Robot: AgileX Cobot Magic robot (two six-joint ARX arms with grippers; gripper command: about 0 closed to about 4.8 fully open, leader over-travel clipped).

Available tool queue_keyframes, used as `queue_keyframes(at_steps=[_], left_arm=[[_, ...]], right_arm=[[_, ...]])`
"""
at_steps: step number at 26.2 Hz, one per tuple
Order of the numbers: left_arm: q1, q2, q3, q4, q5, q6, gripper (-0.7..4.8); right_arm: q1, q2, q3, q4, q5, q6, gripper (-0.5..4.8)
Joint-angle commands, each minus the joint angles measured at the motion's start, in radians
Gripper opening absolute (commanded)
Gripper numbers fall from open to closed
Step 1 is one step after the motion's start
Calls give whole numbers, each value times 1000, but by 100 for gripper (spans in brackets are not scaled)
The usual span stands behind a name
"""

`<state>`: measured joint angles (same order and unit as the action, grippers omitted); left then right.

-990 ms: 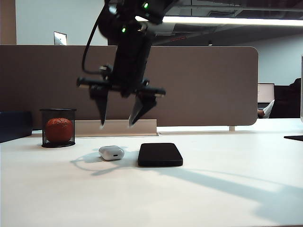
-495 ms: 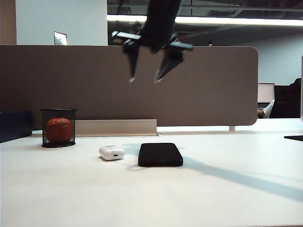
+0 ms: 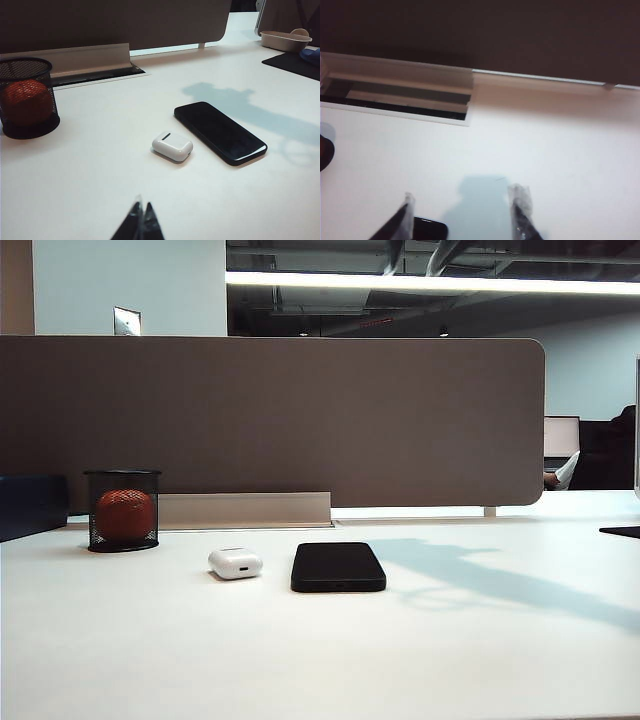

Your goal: Find the wireless headphone case on the desktop and place it on the left side of the phone.

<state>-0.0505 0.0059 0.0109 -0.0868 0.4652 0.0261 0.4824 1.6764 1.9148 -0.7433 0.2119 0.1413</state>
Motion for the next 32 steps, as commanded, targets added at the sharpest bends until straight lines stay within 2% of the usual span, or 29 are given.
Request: queue_keyframes(at_steps=[1,4,7,11,15,23,24,27,32], left_arm=[[2,1,3,13,7,0,-6],[2,1,3,13,7,0,-6],[2,1,3,13,7,0,-6],[2,1,3,13,7,0,-6],[2,1,3,13,7,0,-6],[2,1,3,13,7,0,-6],[2,1,3,13,7,0,-6],[2,1,3,13,7,0,-6],[2,1,3,13,7,0,-6]], right_arm=[[-34,-82,3,-48,45,-69,241],[-73,-139,0,-71,51,-108,151],[-118,-191,0,-92,47,-133,91],[-199,-246,0,-142,-23,-155,-7],[-338,-317,-43,-190,-146,-161,-6],[-518,-472,-228,-154,-253,-154,-6],[-555,-518,-285,-137,-290,-142,-6],[-583,-589,-378,-95,-327,-134,-6],[-584,-716,-562,1,-327,-101,-6]])
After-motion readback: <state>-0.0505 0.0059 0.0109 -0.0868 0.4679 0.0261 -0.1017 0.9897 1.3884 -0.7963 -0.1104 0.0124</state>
